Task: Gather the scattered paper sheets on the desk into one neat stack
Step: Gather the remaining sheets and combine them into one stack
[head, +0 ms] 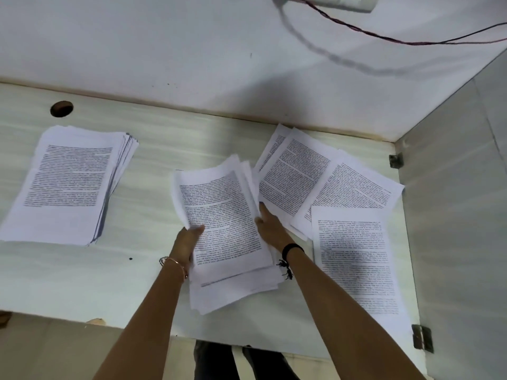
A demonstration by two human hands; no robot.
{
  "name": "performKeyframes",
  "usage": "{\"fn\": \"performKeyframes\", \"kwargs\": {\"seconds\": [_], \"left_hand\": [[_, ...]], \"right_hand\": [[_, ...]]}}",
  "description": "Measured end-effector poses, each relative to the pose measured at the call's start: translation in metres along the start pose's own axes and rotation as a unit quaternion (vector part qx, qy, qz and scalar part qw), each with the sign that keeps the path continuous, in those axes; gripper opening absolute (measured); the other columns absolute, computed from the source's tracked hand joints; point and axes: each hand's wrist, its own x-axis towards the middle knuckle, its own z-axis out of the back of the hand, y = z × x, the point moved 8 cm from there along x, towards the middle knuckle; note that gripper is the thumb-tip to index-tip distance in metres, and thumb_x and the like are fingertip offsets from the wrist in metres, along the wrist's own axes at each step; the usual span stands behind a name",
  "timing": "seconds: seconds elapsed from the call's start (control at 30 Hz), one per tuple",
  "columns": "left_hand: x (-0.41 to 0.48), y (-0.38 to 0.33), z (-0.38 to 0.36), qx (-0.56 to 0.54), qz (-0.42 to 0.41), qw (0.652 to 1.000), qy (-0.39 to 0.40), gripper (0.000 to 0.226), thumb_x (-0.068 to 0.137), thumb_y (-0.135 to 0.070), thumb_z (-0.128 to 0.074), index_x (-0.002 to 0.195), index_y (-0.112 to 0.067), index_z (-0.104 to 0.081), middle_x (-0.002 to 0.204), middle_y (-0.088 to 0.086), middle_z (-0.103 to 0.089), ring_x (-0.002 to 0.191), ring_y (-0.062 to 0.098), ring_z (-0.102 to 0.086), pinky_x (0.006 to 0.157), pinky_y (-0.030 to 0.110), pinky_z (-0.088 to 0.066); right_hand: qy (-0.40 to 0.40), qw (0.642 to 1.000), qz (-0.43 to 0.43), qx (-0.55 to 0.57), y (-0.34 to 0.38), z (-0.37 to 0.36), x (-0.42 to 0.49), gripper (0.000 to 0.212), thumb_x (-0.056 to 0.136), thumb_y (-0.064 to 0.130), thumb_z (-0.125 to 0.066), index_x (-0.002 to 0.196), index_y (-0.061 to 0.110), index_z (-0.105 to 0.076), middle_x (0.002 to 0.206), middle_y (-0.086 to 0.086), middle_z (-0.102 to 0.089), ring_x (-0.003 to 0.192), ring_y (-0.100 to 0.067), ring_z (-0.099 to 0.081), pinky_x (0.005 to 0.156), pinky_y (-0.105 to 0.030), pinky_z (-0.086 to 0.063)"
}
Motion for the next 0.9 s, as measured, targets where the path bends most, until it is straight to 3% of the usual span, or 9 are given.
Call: {"fn": "performKeyframes", "kwargs": {"seconds": [0.13, 0.23, 0.3, 0.4, 0.5, 0.63, 0.77, 0.83, 0.9], "left_hand": [[-0.004, -0.023, 0.032, -0.032, -0.087, 0.986, -0.138, 0.016, 0.067, -0.014, -0.062, 0.083, -0.013, -0.065, 0.085, 0.008, -0.062, 0.087, 0.027, -0.056, 0.079, 0.043, -0.045], [-0.005, -0.026, 0.035, -0.121, -0.077, 0.973, -0.182, 0.024, 0.084, 0.001, -0.055, 0.107, 0.006, -0.059, 0.104, 0.024, -0.061, 0.096, 0.034, -0.058, 0.085, 0.044, -0.046], [-0.002, -0.018, 0.024, -0.164, -0.035, 0.972, -0.168, 0.024, 0.086, 0.003, -0.054, 0.11, 0.008, -0.055, 0.106, 0.028, -0.062, 0.091, 0.036, -0.061, 0.076, 0.038, -0.054], [0.002, -0.008, -0.007, -0.177, 0.038, 0.98, -0.084, 0.012, 0.084, 0.007, -0.056, 0.079, -0.002, -0.061, 0.062, 0.002, -0.067, 0.067, 0.019, -0.058, 0.052, 0.021, -0.051], [0.003, -0.02, 0.004, -0.163, 0.031, 0.984, -0.058, 0.009, 0.083, 0.002, -0.062, 0.089, -0.002, -0.065, 0.077, 0.005, -0.069, 0.072, 0.019, -0.064, 0.055, 0.024, -0.055], [0.04, -0.049, 0.096, -0.193, -0.029, 0.971, -0.136, 0.034, 0.083, -0.021, -0.068, 0.114, -0.01, -0.061, 0.111, 0.008, -0.068, 0.11, 0.033, -0.06, 0.088, 0.038, -0.051], [0.054, -0.07, 0.103, 0.023, 0.012, 0.997, -0.066, 0.046, 0.08, -0.036, -0.072, 0.115, -0.023, -0.044, 0.096, 0.002, -0.057, 0.08, 0.016, -0.055, 0.064, 0.028, -0.046], [0.063, -0.077, 0.089, 0.174, -0.011, 0.984, -0.036, 0.059, 0.086, -0.03, -0.067, 0.135, -0.019, -0.037, 0.12, 0.008, -0.057, 0.099, 0.023, -0.058, 0.083, 0.035, -0.051], [0.067, -0.084, 0.076, 0.316, -0.028, 0.948, -0.026, 0.074, 0.088, -0.028, -0.064, 0.147, -0.014, -0.022, 0.141, 0.016, -0.045, 0.125, 0.034, -0.048, 0.105, 0.041, -0.04]], "right_hand": [[-0.047, 0.995, 0.016, 0.088, 0.009, 0.003, 0.015, 0.038, 0.098, 0.032, -0.05, 0.132, 0.017, -0.049, 0.116, 0.002, -0.059, 0.11, -0.02, -0.056, 0.085, -0.024, -0.04], [-0.067, 0.949, -0.055, 0.302, -0.021, 0.004, 0.015, 0.058, 0.078, 0.053, -0.069, 0.121, 0.014, -0.062, 0.116, -0.001, -0.067, 0.108, -0.021, -0.062, 0.093, -0.034, -0.051], [-0.037, 0.917, -0.066, 0.391, -0.029, -0.012, 0.011, 0.061, 0.073, 0.048, -0.076, 0.122, 0.015, -0.061, 0.118, -0.005, -0.069, 0.108, -0.023, -0.065, 0.094, -0.043, -0.053], [-0.051, 0.923, -0.038, 0.38, -0.021, -0.025, 0.012, 0.065, 0.077, 0.03, -0.078, 0.134, 0.02, -0.049, 0.129, 0.0, -0.062, 0.119, -0.019, -0.058, 0.103, -0.043, -0.046], [-0.084, 0.934, -0.023, 0.346, -0.013, -0.014, 0.026, 0.063, 0.084, 0.008, -0.07, 0.139, 0.02, -0.04, 0.132, -0.002, -0.057, 0.121, -0.021, -0.055, 0.104, -0.044, -0.044], [-0.046, 0.957, -0.004, 0.285, -0.013, 0.018, 0.04, 0.068, 0.081, 0.01, -0.071, 0.141, 0.021, -0.041, 0.132, -0.004, -0.06, 0.12, -0.023, -0.057, 0.102, -0.048, -0.046], [-0.052, 0.952, -0.042, 0.299, -0.027, 0.026, 0.044, 0.062, 0.088, 0.01, -0.066, 0.142, 0.02, -0.038, 0.135, -0.003, -0.056, 0.118, -0.02, -0.057, 0.103, -0.041, -0.045], [-0.05, 0.945, -0.042, 0.32, -0.019, 0.009, 0.049, 0.061, 0.087, 0.017, -0.068, 0.141, 0.02, -0.04, 0.133, 0.001, -0.056, 0.119, -0.018, -0.056, 0.102, -0.037, -0.046], [-0.053, 0.939, -0.045, 0.337, -0.011, -0.008, 0.053, 0.054, 0.087, 0.015, -0.067, 0.136, 0.017, -0.043, 0.125, 0.004, -0.06, 0.112, -0.013, -0.059, 0.092, -0.026, -0.052]]}}
